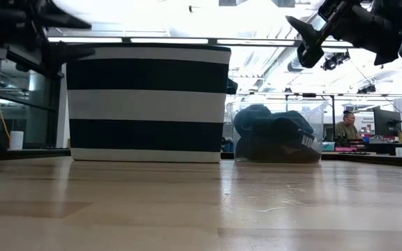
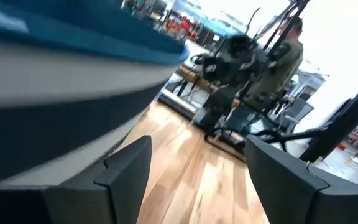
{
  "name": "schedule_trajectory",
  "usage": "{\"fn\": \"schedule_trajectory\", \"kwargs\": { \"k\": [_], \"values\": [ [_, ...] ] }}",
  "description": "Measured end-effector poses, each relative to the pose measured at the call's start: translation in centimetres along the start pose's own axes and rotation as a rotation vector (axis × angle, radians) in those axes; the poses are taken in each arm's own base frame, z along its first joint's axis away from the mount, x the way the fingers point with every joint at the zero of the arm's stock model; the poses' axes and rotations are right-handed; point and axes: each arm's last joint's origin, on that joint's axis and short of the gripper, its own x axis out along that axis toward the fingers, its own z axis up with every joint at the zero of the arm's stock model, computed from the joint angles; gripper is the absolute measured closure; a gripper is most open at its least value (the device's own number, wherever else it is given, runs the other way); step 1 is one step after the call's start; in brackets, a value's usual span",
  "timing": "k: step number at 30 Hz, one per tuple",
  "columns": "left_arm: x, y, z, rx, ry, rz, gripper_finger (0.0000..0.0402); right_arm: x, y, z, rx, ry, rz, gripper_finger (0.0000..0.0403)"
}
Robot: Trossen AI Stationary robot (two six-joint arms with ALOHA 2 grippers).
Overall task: Pick & Place Cloths
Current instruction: Return to Home Position
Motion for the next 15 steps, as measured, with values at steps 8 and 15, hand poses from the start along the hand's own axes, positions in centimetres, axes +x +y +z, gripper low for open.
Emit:
{"fn": "schedule_trajectory", "kwargs": {
  "k": [8,15],
  "values": [
    [0.1,1.1,-2.1,-0.028,0.009,0.003,0.0146,0.0,0.0,0.1,0.028,-0.014,-0.004,0.0144],
    [0.1,2.2,-4.3,-0.024,0.033,0.017,0.0146,0.0,0.0,0.1,0.049,-0.017,-0.007,0.0144]
  ]
}}
